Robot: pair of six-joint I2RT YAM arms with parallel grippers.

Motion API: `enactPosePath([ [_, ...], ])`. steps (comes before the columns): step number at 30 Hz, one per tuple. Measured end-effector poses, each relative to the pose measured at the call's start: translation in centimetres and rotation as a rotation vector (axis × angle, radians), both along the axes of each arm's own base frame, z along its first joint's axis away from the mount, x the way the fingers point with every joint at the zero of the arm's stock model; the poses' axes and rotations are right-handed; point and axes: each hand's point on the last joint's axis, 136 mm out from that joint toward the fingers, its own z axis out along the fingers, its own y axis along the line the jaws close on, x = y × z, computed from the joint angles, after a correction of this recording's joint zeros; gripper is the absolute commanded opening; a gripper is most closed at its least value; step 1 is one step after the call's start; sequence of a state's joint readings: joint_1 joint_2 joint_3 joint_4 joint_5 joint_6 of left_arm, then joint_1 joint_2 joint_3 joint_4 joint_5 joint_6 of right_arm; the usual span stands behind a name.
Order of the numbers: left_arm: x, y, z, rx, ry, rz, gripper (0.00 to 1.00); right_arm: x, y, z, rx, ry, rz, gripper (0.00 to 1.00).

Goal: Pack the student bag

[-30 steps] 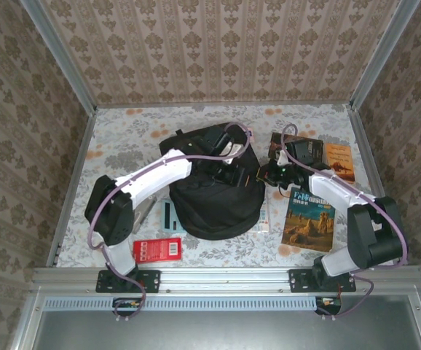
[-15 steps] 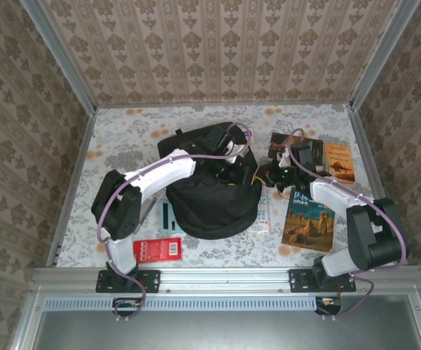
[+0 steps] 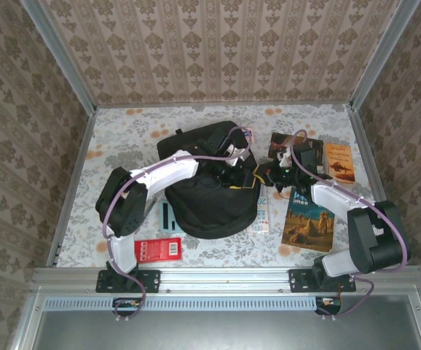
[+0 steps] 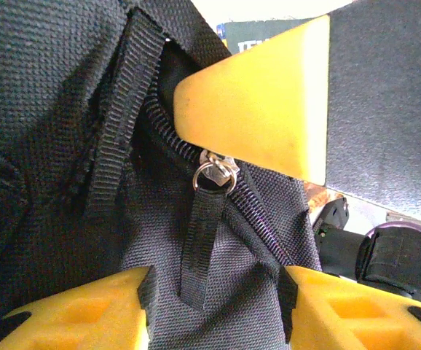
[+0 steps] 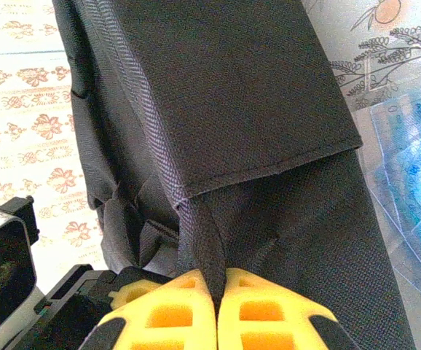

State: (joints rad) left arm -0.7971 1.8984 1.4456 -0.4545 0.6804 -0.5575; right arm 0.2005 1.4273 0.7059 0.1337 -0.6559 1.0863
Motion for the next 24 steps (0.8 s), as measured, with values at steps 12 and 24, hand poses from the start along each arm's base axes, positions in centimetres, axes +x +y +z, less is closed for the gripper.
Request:
enactPosePath([
  [12,0.1,-0.1,-1.4,0.029,0.007,-0.021,0.34,-0.3,0.0,0.3,0.02,-0.004,-0.01,0.0],
  [24,0.3,-0.6,-0.9,0.039,-0.057,-0.072,0.0,-0.4,-0.1,0.4,0.018,-0.009,-0.014,0.02],
])
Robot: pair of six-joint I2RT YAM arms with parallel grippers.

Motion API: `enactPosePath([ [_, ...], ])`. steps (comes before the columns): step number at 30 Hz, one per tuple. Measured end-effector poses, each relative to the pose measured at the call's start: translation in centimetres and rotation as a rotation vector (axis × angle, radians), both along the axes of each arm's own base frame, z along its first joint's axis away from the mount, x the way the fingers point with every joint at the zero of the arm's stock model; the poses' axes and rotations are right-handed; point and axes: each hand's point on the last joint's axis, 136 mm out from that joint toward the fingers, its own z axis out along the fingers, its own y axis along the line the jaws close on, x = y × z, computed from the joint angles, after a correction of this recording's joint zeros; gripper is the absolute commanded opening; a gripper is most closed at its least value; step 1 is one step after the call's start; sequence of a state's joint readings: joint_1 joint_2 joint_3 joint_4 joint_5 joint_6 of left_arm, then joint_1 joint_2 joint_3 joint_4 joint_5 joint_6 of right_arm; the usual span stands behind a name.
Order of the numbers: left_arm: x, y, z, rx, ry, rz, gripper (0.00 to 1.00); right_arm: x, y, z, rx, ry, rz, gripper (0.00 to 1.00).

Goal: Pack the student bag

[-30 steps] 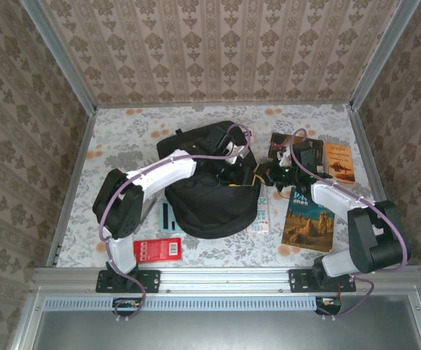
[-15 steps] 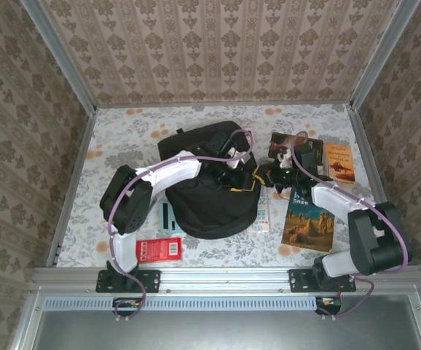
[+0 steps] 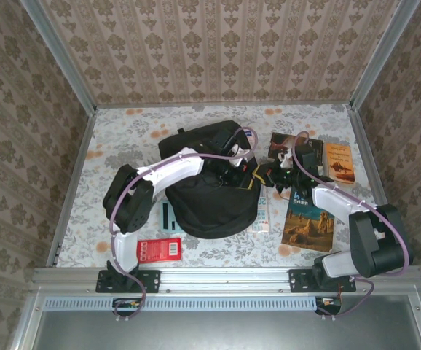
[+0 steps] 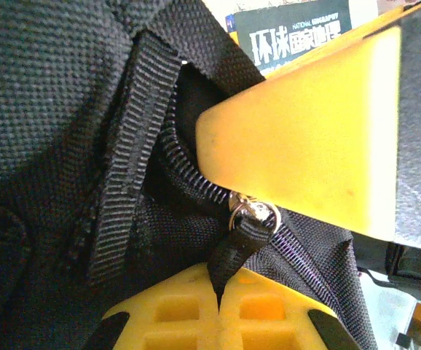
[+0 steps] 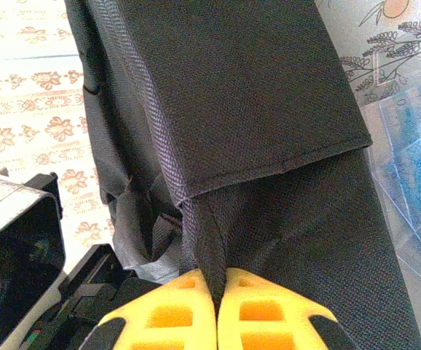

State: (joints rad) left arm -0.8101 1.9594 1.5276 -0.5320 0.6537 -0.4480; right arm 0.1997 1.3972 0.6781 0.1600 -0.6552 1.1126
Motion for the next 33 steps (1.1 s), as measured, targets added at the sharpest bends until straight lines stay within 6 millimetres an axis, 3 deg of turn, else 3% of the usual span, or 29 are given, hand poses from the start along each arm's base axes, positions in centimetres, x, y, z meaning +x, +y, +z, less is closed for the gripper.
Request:
enactPosePath([
  [3,0.0,0.2,-0.2,0.012,-0.015,-0.009,0.0,-0.2,-0.2,-0.4,-0.02,0.013,-0.006,0.24],
  [5,0.0,0.4,-0.4,0.026,-0.03,-0.016,0.0,-0.3,-0.4,-0.7,-0.032,0.019,-0.007,0.48],
  [7,0.0,0.7,-0.7,0.042,-0.041,-0.022,0.0,-0.3,-0.5,-0.7,-0.047,0.018,-0.005,0.65],
  [10,-0.1,1.1,-1.0,0.065,-0.054,-0.034,0.0,0.0,-0.8,-0.4,-0.075,0.003,-0.011,0.69],
  [16,-0.4,1.5,-0.9,0.084,-0.079,-0.051,0.0,1.3,-1.1,0.4,-0.121,-0.022,-0.022,0.66],
  [22,-0.7,1.4,0.1,0.071,-0.101,-0.062,0.0,3.5,-1.0,-1.3,-0.162,0.014,-0.025,0.55],
  [27,-1.2,1.2,0.1,0.07,-0.105,-0.079,0.0,4.4,-0.7,-3.1,-0.184,0.049,-0.011,0.36],
  [33,-1.4,1.3,0.0,0.077,-0.102,-0.085,0.0,4.8,-0.1,-3.4,-0.189,0.048,0.002,0.07],
])
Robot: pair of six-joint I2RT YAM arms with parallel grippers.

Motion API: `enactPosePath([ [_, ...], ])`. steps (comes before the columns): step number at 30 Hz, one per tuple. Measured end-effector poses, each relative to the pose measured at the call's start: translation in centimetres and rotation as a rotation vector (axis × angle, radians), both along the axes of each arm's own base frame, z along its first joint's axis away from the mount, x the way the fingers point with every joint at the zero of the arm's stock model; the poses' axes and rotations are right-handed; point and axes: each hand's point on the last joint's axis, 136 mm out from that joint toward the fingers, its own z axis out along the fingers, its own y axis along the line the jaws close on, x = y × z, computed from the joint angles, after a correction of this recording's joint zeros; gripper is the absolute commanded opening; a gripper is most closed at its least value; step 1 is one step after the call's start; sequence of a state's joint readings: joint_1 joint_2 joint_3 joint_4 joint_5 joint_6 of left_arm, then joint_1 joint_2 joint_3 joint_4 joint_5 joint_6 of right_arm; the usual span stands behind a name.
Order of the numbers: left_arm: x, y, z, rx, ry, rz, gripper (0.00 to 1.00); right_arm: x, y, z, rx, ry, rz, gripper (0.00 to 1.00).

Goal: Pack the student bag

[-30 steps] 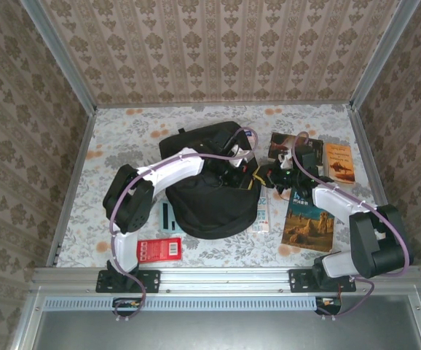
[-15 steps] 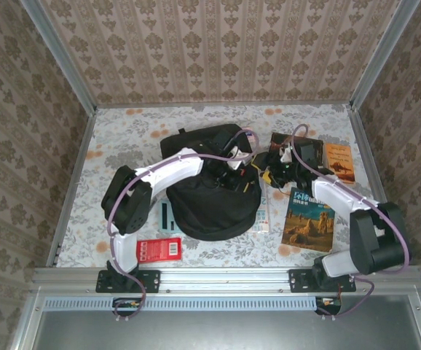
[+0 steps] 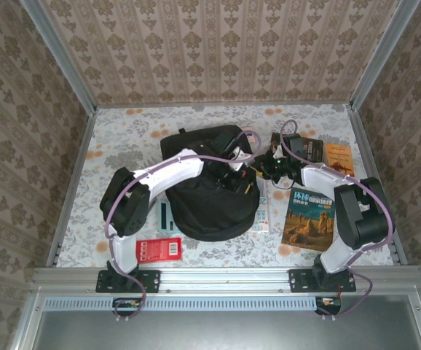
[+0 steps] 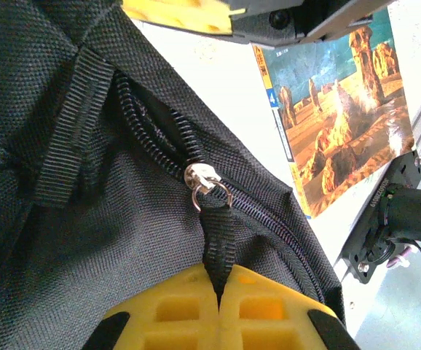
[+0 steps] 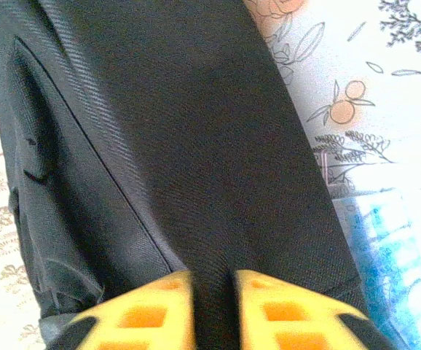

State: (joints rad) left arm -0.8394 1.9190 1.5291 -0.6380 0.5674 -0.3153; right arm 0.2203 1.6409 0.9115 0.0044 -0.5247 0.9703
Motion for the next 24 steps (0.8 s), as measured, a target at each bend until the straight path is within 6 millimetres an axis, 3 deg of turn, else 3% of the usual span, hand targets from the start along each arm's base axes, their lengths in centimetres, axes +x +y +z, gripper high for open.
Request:
enactPosePath([
  [2,-0.2,0.0,0.1,0.003,0.001,-0.006,0.0,0.1,0.2,-0.2,-0.001,0.003,0.001,0.0],
  [14,-0.8,-0.4,1.3,0.013,-0.03,-0.045,0.0,1.3,0.4,-0.1,0.028,0.034,-0.092,0.0],
  [24,-0.9,-0.2,1.7,0.013,-0.039,-0.053,0.0,2.7,-0.6,0.3,0.021,0.043,-0.219,0.0],
])
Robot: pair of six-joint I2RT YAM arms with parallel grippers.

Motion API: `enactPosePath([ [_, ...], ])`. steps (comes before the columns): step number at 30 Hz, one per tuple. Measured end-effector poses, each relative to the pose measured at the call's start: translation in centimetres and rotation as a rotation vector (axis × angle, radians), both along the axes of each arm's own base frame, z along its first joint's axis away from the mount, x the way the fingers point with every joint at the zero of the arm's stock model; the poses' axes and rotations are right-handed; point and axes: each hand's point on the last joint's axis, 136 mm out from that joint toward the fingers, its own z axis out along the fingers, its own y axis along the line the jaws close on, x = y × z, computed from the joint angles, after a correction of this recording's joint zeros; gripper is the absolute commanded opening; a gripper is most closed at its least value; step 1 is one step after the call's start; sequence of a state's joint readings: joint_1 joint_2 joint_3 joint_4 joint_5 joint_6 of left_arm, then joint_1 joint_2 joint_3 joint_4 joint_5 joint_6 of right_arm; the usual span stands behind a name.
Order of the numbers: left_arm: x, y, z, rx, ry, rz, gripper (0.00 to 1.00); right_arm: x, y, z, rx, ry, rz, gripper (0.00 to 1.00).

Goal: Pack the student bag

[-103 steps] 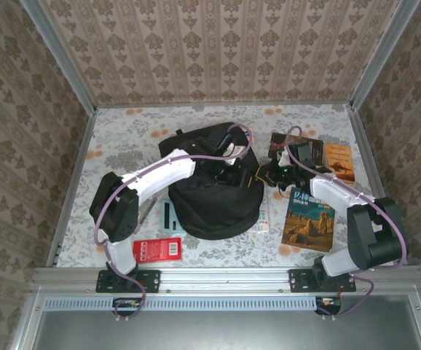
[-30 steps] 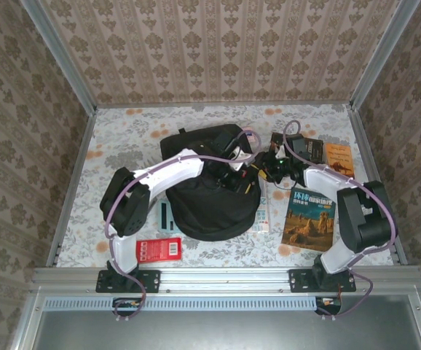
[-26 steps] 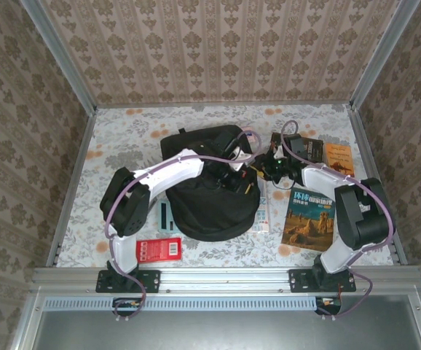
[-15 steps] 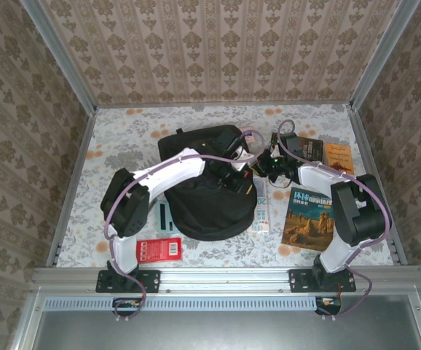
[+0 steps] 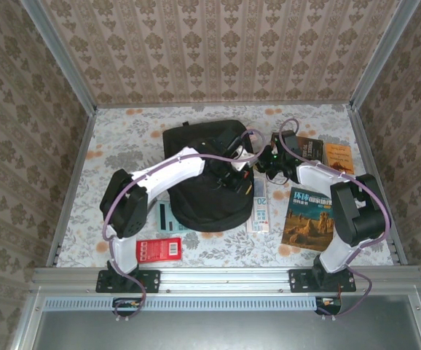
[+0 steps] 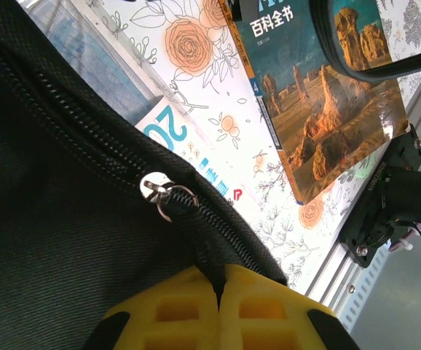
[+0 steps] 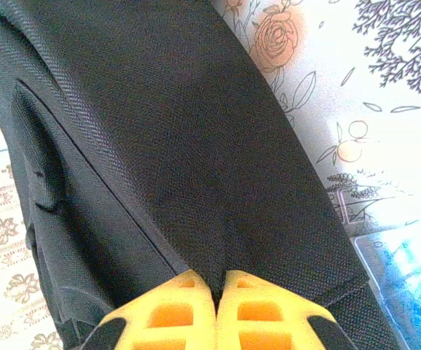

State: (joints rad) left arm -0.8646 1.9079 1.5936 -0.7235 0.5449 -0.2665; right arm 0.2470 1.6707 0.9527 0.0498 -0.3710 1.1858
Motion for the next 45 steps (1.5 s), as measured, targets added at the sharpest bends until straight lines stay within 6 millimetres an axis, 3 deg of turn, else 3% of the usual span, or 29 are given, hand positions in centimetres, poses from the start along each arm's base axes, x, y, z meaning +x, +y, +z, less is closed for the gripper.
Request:
enactPosePath([
  [14,0.5,0.0,2.4,0.012,-0.071,-0.018,0.0,2.5,-1.7,1.8,0.071,-0.055,-0.126,0.0],
  [22,0.7,0.9,2.7,0.046,-0.114,-0.013,0.0,3.4,-2.2,1.4,0.085,-0.048,-0.153,0.0],
  [27,0.3,2.0,3.3,0.053,-0.137,-0.003,0.0,4.0,-2.2,2.0,0.088,-0.063,-0.146,0.0],
  [39,-1.6,5.5,3.6,0.08,-0.173,0.012,0.0,5.6,-2.5,1.0,0.071,-0.058,-0.091,0.0],
  [40,-1.6,5.5,3.6,0.08,-0.176,0.013,0.0,5.6,-2.4,1.1,0.07,-0.061,-0.085,0.05],
  [45,-1.8,5.6,3.5,0.078,-0.172,0.011,0.0,5.7,-2.5,1.1,0.043,-0.079,-0.054,0.51],
])
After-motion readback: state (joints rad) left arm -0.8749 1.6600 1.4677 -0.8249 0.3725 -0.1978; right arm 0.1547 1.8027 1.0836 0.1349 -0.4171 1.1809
